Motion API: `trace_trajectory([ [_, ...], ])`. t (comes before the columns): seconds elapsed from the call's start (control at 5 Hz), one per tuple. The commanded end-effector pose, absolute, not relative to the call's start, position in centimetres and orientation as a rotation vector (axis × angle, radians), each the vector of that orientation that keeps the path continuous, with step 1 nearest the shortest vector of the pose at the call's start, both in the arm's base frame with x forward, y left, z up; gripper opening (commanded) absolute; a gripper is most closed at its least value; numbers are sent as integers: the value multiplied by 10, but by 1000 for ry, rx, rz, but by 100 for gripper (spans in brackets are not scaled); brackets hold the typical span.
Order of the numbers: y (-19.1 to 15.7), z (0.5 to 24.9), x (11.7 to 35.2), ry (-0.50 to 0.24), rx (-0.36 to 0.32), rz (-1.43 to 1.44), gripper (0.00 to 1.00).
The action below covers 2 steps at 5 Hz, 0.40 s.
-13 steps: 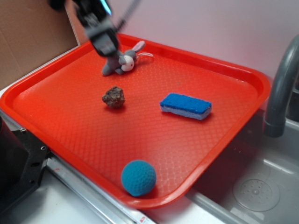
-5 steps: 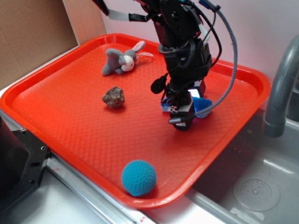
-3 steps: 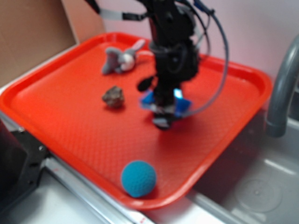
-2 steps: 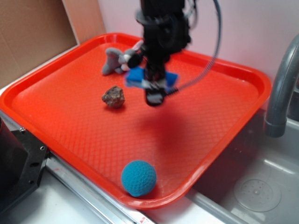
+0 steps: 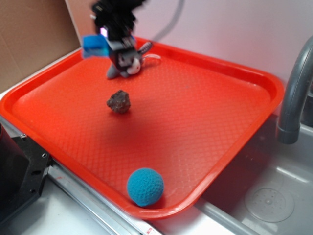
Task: Grab the blue sponge.
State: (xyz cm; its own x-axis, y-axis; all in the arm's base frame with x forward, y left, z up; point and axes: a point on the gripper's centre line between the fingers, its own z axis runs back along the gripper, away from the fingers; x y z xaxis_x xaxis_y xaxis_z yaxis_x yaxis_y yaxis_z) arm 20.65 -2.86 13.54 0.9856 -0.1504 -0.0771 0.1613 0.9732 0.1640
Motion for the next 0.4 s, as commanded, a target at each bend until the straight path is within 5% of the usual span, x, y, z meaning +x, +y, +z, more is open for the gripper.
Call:
trace_trajectory([
  [0.0, -33, 147, 186, 35, 84, 231, 0],
  [0.2, -24, 149, 189, 51, 21, 246, 47],
])
